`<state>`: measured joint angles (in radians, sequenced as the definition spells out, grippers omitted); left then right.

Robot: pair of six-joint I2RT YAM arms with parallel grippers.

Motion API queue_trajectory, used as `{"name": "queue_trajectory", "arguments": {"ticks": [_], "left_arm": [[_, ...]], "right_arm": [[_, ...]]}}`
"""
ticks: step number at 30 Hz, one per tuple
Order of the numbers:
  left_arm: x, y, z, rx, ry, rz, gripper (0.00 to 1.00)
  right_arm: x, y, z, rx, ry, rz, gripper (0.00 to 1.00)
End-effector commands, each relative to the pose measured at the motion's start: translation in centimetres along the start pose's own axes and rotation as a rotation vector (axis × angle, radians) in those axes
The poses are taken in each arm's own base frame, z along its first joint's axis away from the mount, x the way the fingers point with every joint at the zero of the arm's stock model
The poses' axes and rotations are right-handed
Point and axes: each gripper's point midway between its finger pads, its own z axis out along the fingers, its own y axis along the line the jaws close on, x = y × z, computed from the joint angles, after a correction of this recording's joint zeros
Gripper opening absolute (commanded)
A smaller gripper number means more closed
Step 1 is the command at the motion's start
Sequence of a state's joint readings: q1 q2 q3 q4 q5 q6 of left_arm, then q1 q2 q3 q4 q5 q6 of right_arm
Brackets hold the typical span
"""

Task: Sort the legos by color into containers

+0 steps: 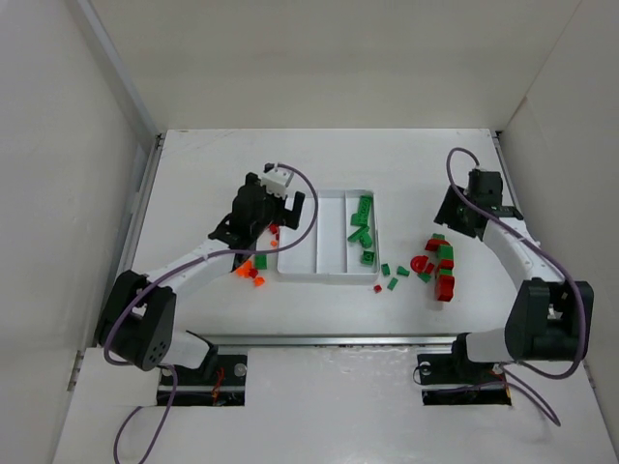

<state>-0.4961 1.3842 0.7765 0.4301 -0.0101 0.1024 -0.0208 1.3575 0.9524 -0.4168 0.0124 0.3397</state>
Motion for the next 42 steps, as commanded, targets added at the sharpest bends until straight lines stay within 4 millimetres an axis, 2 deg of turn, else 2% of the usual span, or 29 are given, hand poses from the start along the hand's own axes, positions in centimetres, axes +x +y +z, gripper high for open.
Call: {"name": "queue_trajectory", "arguments": {"ticks": [1,2,4,6,7,9,11,13,15,16,20,22,26,30,33,34,37,38,42], "left_arm": [[-1.2,1.1,-1.2,-0.064,-0.050,-0.020,0.99],[-0.7,1.1,-1.2,-0.064,-0.039,-0.019,0.99],[-1.0,1.1,-1.4,-0.064,-0.048,-0.011,0.99],[-1.1,1.0,-1.6,-0.056,-0.057,-0.002,0.99],[-0.6,1.0,-1.6,-0.055,-0.048,-0.002,0.99],[-1.2,1.1,-1.7,-0.056,-0.068,0.007,0.99],[-1.0,1.1,-1.7,-0.056,-0.068,0.008,0.99],[-1.2,1.1,-1.7,-0.057,-0.077,0.007,0.99],[-1.3,1.1,-1.9,-0.057,-0.086,0.006,0.99],[-0.8,1.1,-1.9,-0.057,-0.077,0.007,0.99],[-0.7,1.3,-2.1,-0.066,-0.076,0.017,0.99],[-0.7,1.3,-2.1,-0.067,-0.076,0.026,0.99],[-1.1,1.3,-2.1,-0.068,-0.095,0.025,0.99],[-0.8,1.2,-1.9,-0.059,-0.087,0.035,0.99],[-0.8,1.0,-1.9,-0.050,-0.087,0.035,0.99],[-0.8,1.0,-1.9,-0.049,-0.087,0.035,0.99],[-1.1,1.0,-1.9,-0.050,-0.096,0.035,0.99],[-1.1,1.0,-1.9,-0.050,-0.096,0.035,0.99],[-1.1,1.1,-1.9,-0.050,-0.096,0.044,0.99]], "right_arm": [[1.0,0.3,0.4,-0.028,0.065,0.049,0.64],[1.2,-0.1,0.8,-0.009,0.071,0.048,0.64],[1.3,-0.7,1.4,0.035,0.099,0.048,0.74],[1.8,-1.0,2.0,0.054,0.124,0.047,0.76],[1.4,-1.2,2.3,0.066,0.121,0.035,0.76],[1.5,-1.5,3.5,0.087,0.145,0.023,0.76],[1.2,-1.6,4.2,0.104,0.164,0.022,0.76],[2.1,-1.9,5.8,0.127,0.229,0.010,0.76],[2.5,-2.1,6.3,0.136,0.254,0.009,0.74],[2.1,-2.0,6.3,0.131,0.245,-0.001,0.74],[2.7,-2.2,6.8,0.137,0.266,-0.011,0.68],[3.8,-2.8,6.7,0.159,0.293,-0.013,0.68],[4.6,-3.3,6.4,0.171,0.304,-0.024,0.67],[5.3,-3.8,6.1,0.201,0.314,-0.038,0.64],[5.7,-3.6,6.3,0.200,0.327,-0.046,0.57],[5.7,-3.6,6.3,0.200,0.327,-0.047,0.50],[5.7,-3.6,6.3,0.200,0.327,-0.047,0.38],[5.8,-3.5,6.3,0.191,0.331,-0.045,0.31],[4.4,-3.0,5.9,0.176,0.294,-0.052,0.17]]}}
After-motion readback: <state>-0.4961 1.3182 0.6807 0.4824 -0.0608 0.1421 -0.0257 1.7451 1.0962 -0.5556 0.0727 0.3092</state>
